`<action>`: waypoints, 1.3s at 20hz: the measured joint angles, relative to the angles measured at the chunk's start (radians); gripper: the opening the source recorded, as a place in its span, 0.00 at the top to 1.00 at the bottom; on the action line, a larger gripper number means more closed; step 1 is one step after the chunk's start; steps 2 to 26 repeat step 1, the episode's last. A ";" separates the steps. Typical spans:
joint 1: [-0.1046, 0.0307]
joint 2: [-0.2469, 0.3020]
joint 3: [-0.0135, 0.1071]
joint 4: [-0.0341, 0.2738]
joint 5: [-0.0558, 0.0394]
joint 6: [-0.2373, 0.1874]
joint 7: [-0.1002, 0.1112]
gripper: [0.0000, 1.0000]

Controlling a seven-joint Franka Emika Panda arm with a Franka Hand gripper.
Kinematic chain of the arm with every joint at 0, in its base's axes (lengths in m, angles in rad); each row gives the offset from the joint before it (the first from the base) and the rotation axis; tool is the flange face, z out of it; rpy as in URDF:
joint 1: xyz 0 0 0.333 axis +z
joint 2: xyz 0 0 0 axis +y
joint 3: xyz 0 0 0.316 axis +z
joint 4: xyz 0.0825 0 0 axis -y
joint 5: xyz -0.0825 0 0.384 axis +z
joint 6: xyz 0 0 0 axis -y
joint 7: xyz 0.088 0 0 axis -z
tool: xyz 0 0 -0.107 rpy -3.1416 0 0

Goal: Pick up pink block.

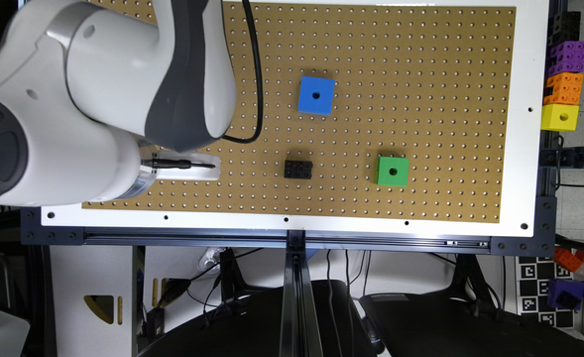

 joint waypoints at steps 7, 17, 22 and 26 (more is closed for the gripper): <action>0.000 0.000 0.000 0.000 0.0000 0.000 0.000 1.00; 0.000 0.000 0.000 0.000 0.0000 0.000 0.000 1.00; 0.000 0.000 0.000 0.000 0.0000 0.000 0.000 1.00; 0.000 0.000 0.000 0.000 0.0000 0.000 0.000 1.00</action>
